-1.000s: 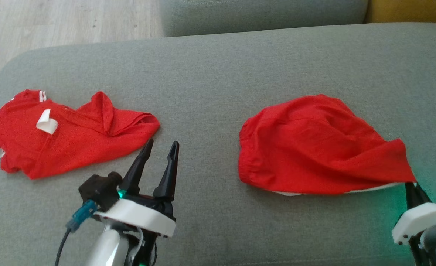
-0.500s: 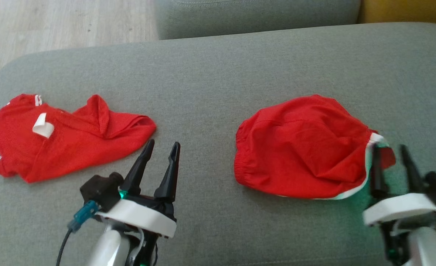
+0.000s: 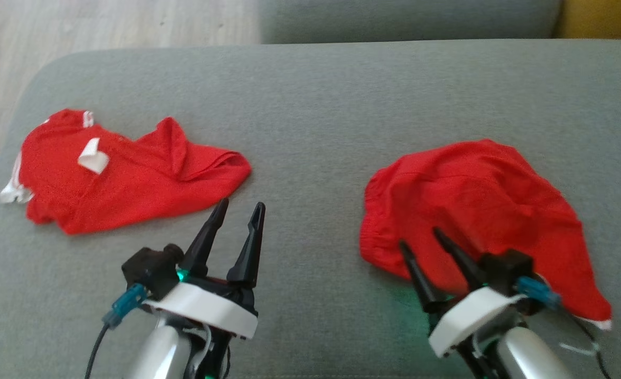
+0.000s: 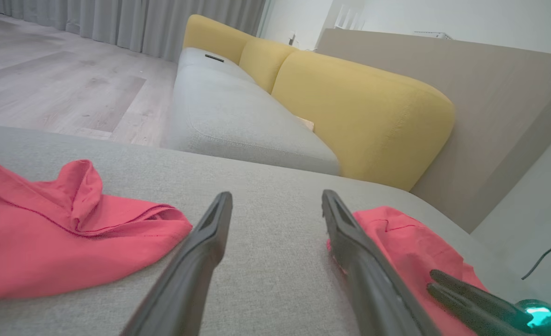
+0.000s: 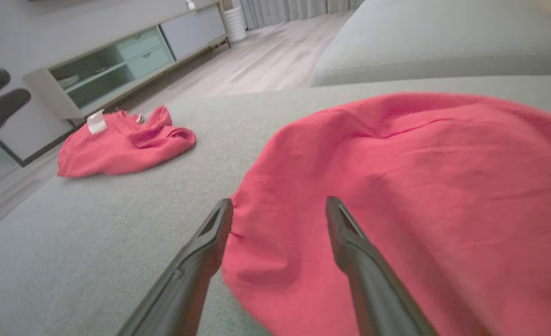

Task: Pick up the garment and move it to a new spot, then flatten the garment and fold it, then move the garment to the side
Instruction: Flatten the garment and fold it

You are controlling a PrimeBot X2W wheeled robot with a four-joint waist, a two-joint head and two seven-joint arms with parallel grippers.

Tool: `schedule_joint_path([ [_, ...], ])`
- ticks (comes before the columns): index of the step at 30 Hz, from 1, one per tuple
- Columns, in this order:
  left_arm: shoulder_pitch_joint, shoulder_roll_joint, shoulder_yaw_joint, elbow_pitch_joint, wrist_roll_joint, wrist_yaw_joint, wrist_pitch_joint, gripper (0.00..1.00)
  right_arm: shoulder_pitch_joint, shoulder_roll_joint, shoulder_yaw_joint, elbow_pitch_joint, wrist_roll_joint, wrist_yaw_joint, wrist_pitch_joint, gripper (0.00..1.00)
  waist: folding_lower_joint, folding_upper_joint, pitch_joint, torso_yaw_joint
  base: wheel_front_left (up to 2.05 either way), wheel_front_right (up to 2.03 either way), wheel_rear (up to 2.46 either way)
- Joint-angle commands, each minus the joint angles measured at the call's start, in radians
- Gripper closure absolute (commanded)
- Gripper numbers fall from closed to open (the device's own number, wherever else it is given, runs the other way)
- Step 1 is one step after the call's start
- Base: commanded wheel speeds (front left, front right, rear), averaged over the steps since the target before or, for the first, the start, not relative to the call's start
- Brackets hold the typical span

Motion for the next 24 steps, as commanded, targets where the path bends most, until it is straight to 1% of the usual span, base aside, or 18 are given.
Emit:
schedule_joint_path([
  [1, -0.059, 0.003, 0.026, -0.030, -0.008, -0.003, -0.008, 0.00, -0.055, -0.014, 0.043, -0.014, 0.015, -0.001, 0.006, 0.00, 0.0000, 0.0000, 0.010, 0.022, 0.00, 0.00, 0.00],
  [7, -0.063, 0.003, 0.016, -0.030, -0.018, 0.001, -0.008, 0.00, -0.119, -0.047, 0.160, 0.088, 0.023, -0.001, 0.041, 0.00, 0.0000, 0.0000, 0.022, 0.063, 0.00, 0.00, 0.00],
  [8, -0.064, 0.003, 0.013, -0.030, -0.019, 0.002, -0.008, 0.00, -0.136, -0.055, 0.187, 0.121, 0.024, -0.001, 0.047, 0.00, 0.0000, 0.0000, 0.025, 0.072, 0.00, 0.00, 0.00],
  [10, -0.064, 0.003, 0.011, -0.030, -0.020, 0.002, -0.008, 0.00, -0.150, -0.060, 0.205, 0.150, 0.034, -0.001, 0.051, 0.00, 0.0000, 0.0000, 0.027, 0.078, 0.00, 0.00, 0.00],
  [11, -0.064, 0.003, 0.011, -0.031, -0.020, 0.002, -0.008, 0.00, -0.157, -0.061, 0.207, 0.163, 0.041, -0.001, 0.051, 0.11, 0.0000, 0.0000, 0.028, 0.080, 0.00, 0.00, 0.00],
  [12, -0.064, 0.003, 0.011, -0.032, -0.020, 0.003, -0.008, 0.00, -0.169, -0.056, 0.192, 0.185, 0.067, -0.001, 0.040, 1.00, 0.0000, 0.0000, 0.030, 0.082, 0.00, 0.00, 0.00],
  [17, -0.070, 0.003, 0.005, -0.033, -0.017, 0.005, -0.008, 0.00, -0.200, -0.049, 0.164, 0.214, 0.173, -0.001, 0.036, 1.00, 0.0000, 0.0000, 0.041, 0.074, 0.00, 0.00, 0.00],
  [18, -0.070, 0.003, 0.005, -0.033, -0.017, 0.005, -0.008, 0.00, -0.200, -0.049, 0.164, 0.214, 0.173, -0.001, 0.036, 1.00, 0.0000, 0.0000, 0.041, 0.074, 0.00, 0.00, 0.00],
  [24, -0.100, 0.003, -0.041, -0.021, -0.003, 0.001, -0.008, 0.00, -0.247, -0.071, 0.164, 0.231, 0.277, -0.001, 0.052, 1.00, 0.0000, 0.0000, 0.061, 0.051, 0.00, 0.00, 0.00],
])
